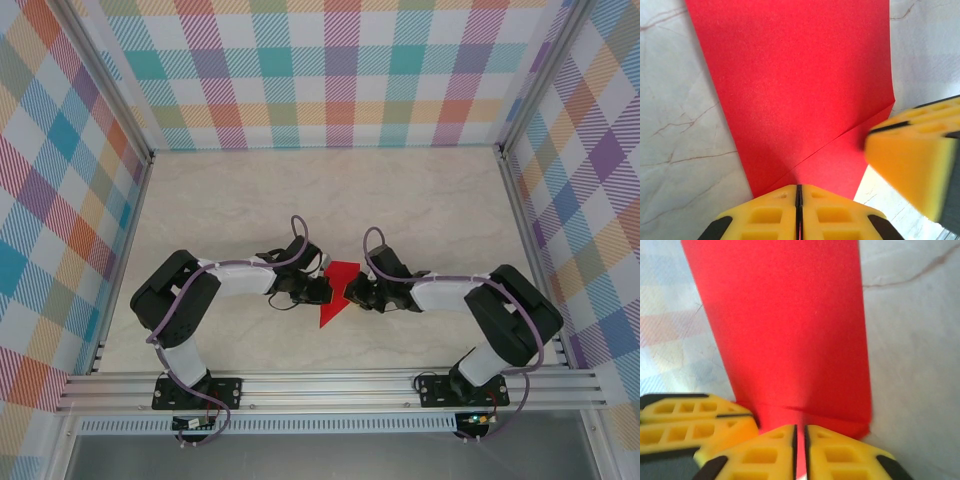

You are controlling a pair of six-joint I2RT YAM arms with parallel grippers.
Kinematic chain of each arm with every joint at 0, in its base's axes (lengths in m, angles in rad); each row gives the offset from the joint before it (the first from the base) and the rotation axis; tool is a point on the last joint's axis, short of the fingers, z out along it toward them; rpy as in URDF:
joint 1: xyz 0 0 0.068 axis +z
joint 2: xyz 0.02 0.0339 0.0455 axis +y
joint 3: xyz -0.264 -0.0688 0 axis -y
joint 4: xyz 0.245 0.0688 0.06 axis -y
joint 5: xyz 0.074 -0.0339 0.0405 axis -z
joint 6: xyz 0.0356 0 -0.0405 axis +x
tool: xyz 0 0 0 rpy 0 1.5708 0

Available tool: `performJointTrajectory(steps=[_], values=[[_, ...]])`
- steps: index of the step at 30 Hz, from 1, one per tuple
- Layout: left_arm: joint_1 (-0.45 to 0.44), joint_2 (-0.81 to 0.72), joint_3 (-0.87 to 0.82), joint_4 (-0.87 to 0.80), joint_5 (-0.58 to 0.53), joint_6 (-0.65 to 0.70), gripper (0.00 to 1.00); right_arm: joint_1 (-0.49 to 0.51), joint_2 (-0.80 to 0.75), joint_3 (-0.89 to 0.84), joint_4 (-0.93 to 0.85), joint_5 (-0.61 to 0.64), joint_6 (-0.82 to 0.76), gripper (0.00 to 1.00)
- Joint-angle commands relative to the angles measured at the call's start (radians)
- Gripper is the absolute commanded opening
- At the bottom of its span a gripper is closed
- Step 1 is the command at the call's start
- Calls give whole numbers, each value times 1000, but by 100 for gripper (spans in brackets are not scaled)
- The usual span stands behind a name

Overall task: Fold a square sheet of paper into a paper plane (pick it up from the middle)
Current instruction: Third fold the triangle at the center of the table.

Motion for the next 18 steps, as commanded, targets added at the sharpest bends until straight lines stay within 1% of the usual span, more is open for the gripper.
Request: performJointTrajectory(steps=[1,2,6,10,14,18], values=[[-9,-1,-10,-83,-14,20,10,-68,-76,15,-97,-6,-51,18],[-9,-1,-9,-82,-13,22,10,-89,-82,9,-97,-21,-57,23],[-8,-10,-5,-72,-2,21,12,-134,-68,3,-88,-78,-74,32],[-8,-34,-7,-46,12,18,15,-138,-27,18,-59,-132,-76,33],[-8,-69,-4,-39,-23,21,18,-138,-7,22,-40,-146,-73,35],[-5,-69,-10,-26,-39,19,18,-138,0,24,-15,-160,-74,37]])
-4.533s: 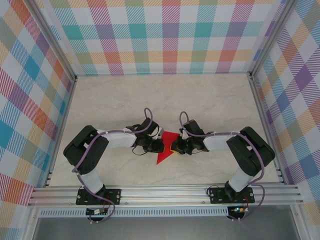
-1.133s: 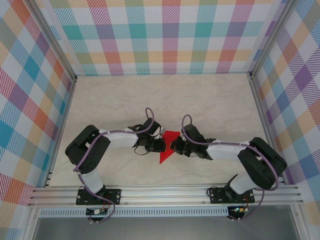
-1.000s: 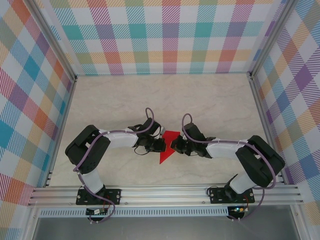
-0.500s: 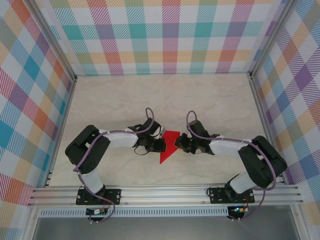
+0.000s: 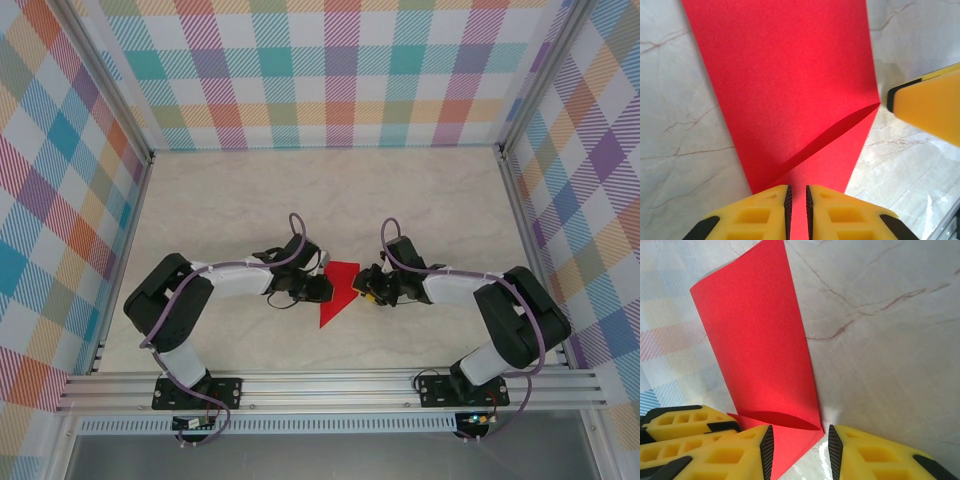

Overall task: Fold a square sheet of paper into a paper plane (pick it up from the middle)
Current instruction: Third fold the triangle at the center of the table, then fourth fold the wing at the center of the table.

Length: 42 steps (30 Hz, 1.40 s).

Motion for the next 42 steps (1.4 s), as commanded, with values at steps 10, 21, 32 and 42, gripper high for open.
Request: performJointTrajectory(steps=[10,21,32,42], values=[[-5,23,-7,-44,-62,16,14,-1,23,39,32,-45,-1,39],[-6,70,-18,-54,-78,16,12,-1,-39,34,-61,32,-23,46],[-4,57,-36,-51,-76,12,12,-1,24,41,22,-28,11,45],[-6,48,-30,-58,-73,12,11,0,59,39,82,-59,38,44]])
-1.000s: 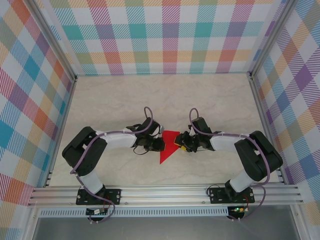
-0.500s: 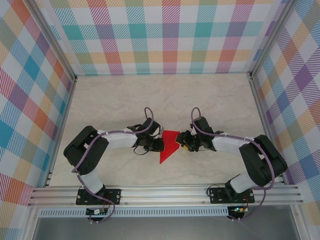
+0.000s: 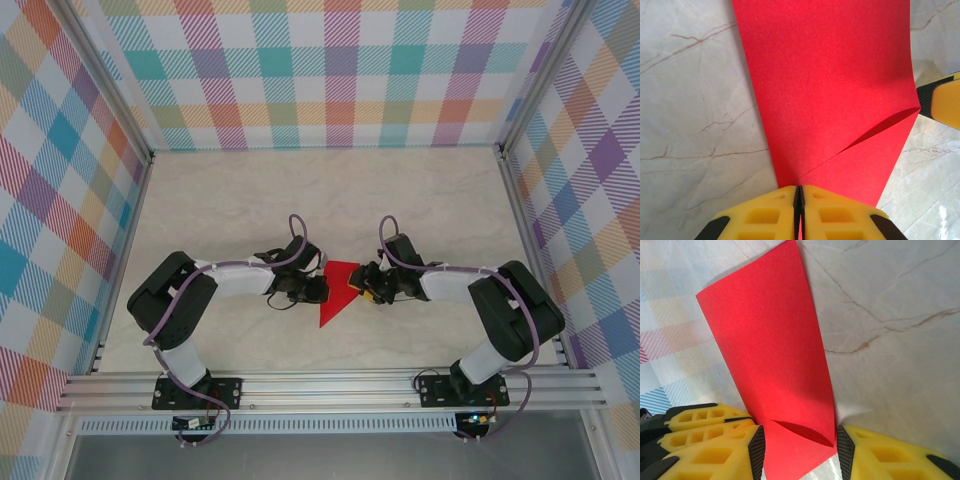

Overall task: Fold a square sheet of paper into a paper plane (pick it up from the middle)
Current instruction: Fourth fold the wing at the center of the table.

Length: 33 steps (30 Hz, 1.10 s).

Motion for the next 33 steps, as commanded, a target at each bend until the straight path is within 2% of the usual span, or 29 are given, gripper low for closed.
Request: performJointTrajectory(steps=[1,13,22,24,28,33], values=[[-6,20,-29,-41,-18,10,12,2,9,13,46,-27,16,44],[-6,-39,-28,-22,14,-18,15,4,25,25,86,-102,-75,35],[-10,-236,-52,-43,-49,-75,37,3,33,43,49,-160,-198,23],[-31,-274,-73,-39,-88,-93,39,3,35,50,31,-160,-212,22],[-125,-316,-85,-87,-247,-109,44,3,41,69,0,-160,-223,16],[-269,-277,-66,-145,-452,-159,51,3,44,85,-25,-167,-223,12]])
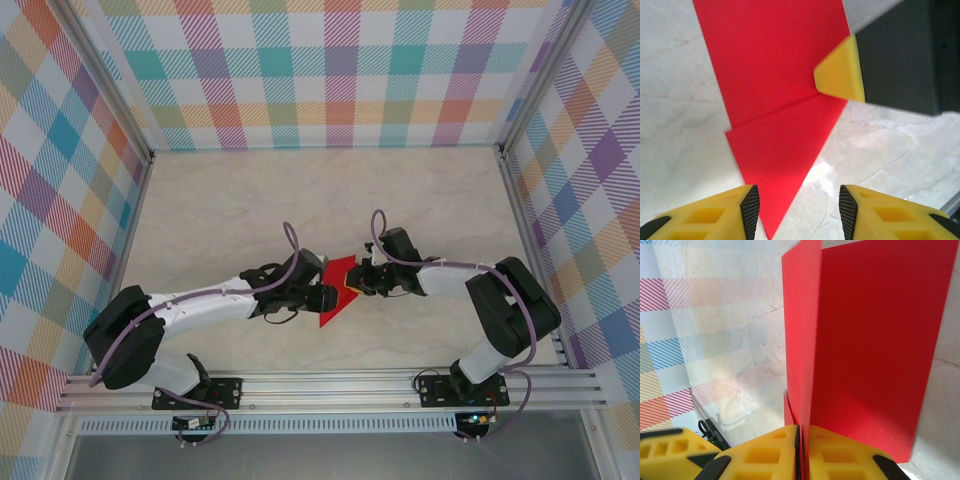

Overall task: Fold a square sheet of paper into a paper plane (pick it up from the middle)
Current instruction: Fourth fold the wing at the center of the table.

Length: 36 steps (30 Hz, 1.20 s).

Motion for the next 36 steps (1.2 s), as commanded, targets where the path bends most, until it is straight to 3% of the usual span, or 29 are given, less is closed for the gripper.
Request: performJointTrajectory(steps=[1,11,18,36], values=[[-78,36,11,-82,-197,-47,51,4,17,29,-40,-17,-28,12],[-251,279,184,-200,-468,-138,53,3,30,44,-58,-52,-17,12],[-300,340,229,-257,-595,-222,45,3,18,46,-77,-57,-17,12],[-327,387,237,-281,-632,-261,30,4,19,52,-79,-55,-15,12]])
